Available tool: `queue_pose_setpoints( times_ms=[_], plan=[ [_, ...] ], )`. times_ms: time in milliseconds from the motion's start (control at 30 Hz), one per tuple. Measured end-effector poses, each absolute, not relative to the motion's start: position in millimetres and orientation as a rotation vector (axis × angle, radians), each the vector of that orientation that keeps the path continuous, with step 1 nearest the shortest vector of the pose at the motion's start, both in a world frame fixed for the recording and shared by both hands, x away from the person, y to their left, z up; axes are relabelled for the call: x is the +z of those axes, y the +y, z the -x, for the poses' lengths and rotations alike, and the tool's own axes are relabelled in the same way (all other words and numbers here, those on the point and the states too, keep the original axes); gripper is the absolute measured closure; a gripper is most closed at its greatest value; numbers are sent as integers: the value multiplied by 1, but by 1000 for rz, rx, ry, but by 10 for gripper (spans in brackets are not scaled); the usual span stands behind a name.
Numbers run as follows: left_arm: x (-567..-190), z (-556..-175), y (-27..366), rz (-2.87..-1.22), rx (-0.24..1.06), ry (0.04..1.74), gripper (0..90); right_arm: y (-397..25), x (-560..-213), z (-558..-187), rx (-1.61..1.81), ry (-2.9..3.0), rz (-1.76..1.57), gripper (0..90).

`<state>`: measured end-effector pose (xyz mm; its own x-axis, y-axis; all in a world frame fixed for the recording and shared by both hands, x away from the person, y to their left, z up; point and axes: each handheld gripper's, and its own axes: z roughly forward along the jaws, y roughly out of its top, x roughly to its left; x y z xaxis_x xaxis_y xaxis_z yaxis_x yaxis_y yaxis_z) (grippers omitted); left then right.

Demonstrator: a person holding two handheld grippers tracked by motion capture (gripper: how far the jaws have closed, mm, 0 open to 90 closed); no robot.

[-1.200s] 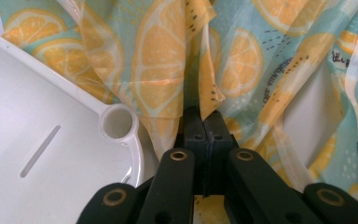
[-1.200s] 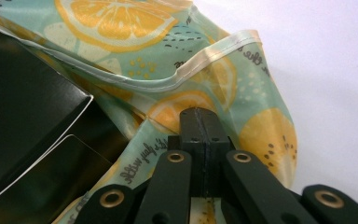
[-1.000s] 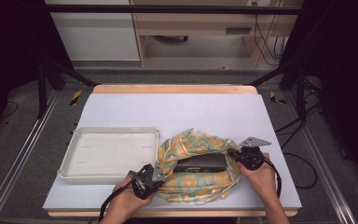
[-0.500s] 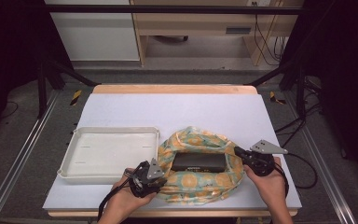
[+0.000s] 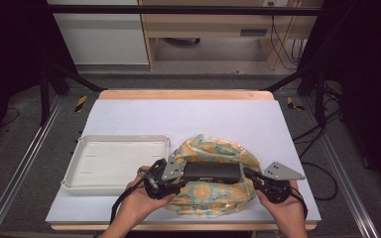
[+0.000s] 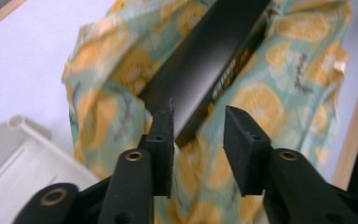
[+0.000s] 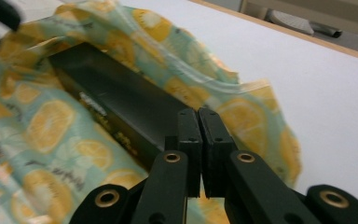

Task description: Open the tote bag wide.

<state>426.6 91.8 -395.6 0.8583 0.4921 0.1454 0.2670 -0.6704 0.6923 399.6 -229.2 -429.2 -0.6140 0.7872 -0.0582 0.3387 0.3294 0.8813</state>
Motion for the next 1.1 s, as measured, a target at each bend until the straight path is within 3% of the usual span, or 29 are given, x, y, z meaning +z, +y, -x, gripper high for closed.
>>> queue_pose_setpoints(
  times_ms=[233, 400, 633, 1100],
  plan=[
    [-403, -455, 74, -2407, 456, 587, 804, -217, -440, -393, 1214, 2176, -964, 895],
    [-412, -467, 81, -2414, 483, 650, 866, -210, -445, -392, 1171, 2224, -942, 900],
    [-416, -475, 92, -2401, 534, 713, 863, -206, -454, -391, 1100, 2302, -949, 900],
    [-434, -491, 95, -2478, 516, 784, 865, -209, -472, -394, 1013, 2462, -965, 900]
  ],
)
